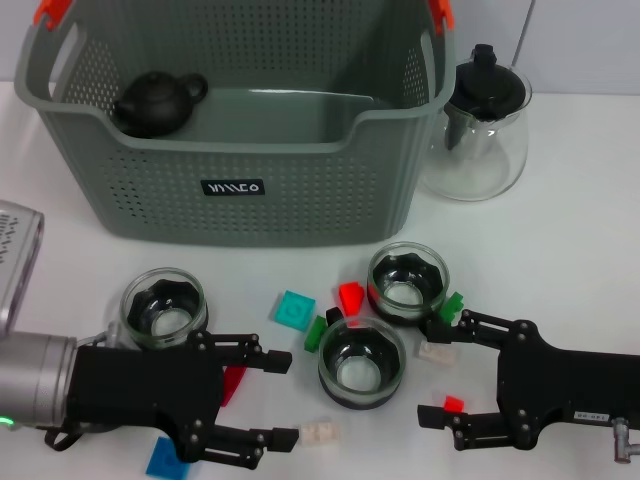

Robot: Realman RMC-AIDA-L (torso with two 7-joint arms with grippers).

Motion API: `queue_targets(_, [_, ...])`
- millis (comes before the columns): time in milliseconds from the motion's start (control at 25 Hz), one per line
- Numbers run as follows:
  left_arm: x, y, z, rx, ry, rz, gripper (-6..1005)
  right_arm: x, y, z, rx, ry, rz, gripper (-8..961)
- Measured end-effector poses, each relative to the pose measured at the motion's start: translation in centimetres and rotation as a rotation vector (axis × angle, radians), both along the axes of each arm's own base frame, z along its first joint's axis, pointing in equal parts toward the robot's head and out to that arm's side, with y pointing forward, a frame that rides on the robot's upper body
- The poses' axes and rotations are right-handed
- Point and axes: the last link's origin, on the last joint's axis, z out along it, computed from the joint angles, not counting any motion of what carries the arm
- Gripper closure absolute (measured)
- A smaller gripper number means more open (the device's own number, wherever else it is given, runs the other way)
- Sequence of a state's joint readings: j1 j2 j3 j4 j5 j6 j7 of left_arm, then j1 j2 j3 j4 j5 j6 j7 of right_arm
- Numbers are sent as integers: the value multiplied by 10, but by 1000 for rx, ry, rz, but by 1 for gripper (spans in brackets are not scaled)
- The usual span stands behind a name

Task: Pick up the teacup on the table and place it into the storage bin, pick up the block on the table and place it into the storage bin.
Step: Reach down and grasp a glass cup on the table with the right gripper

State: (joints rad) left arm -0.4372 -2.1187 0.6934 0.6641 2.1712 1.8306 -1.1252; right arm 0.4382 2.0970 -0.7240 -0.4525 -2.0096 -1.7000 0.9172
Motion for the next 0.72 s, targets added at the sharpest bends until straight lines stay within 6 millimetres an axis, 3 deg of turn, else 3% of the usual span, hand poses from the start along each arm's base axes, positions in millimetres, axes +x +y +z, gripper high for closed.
queue_targets(240, [8,1,-5,-17,-28,-13,214,0,0,0,1,-1,3,29])
queue_targets(720, [5,1,-1,-16,-24,-1,215,1,3,3,-5,-6,-19,28])
